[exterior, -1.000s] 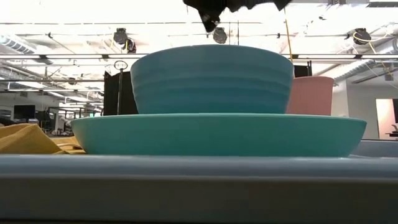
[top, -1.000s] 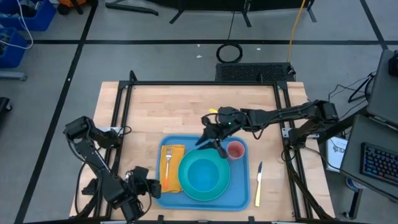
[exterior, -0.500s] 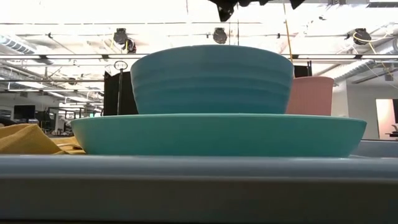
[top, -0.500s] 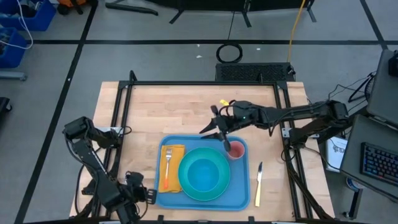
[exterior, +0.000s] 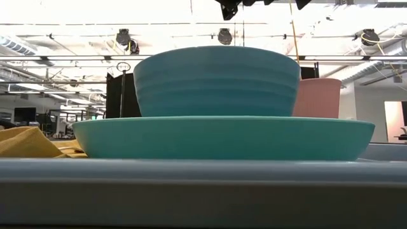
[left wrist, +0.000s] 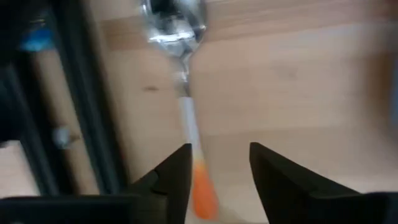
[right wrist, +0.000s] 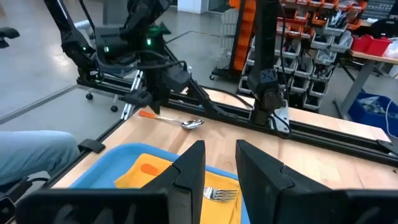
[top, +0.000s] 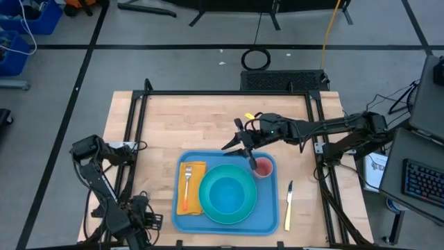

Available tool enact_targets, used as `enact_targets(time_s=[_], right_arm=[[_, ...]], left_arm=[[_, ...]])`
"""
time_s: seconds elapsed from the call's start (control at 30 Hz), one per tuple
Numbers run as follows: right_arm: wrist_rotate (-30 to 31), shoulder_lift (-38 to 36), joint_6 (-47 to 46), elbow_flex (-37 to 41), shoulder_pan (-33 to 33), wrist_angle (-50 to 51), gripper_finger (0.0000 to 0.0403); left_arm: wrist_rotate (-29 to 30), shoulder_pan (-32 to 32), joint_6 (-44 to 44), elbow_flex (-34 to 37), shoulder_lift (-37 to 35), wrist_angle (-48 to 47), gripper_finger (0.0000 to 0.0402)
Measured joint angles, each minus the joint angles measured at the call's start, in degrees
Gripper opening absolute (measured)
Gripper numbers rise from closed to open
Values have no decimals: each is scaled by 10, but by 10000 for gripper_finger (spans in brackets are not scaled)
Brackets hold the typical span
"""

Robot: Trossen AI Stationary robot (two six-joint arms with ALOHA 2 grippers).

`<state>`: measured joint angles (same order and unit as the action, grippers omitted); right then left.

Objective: Set up tray
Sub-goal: Put the orange spoon on top of the yellow napkin to the right of the orange fork

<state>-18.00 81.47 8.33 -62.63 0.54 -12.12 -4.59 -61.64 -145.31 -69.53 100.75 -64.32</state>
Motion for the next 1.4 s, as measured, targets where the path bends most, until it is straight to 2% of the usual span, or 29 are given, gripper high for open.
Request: enact_targets(time_s=[0.27, 0.43, 0.57, 1.0, 1.13, 1.27, 1.4], right_arm=[[0, 0, -1, 0, -9, 8, 79], [0, 0, 0, 0, -20, 9, 79], [0, 0, 3, 0, -27, 8, 79], [0, 0, 16, 0, -33, 8, 79], [0, 0, 15, 0, -33, 8, 79], [0, 0, 14, 0, -33, 8, 79], [0, 0, 14, 0, -33, 8, 79]], left_arm=[[5, -16, -4, 0, 23, 10, 201], [17, -23, -8, 5, 34, 13, 202], [-10, -16, -5, 18, 52, 12, 202], [4, -28, -3, 25, 55, 28, 202], [-14, -31, -6, 37, 55, 34, 202], [13, -33, 4, 65, 52, 74, 202], [6, -31, 0, 81, 50, 101, 202]])
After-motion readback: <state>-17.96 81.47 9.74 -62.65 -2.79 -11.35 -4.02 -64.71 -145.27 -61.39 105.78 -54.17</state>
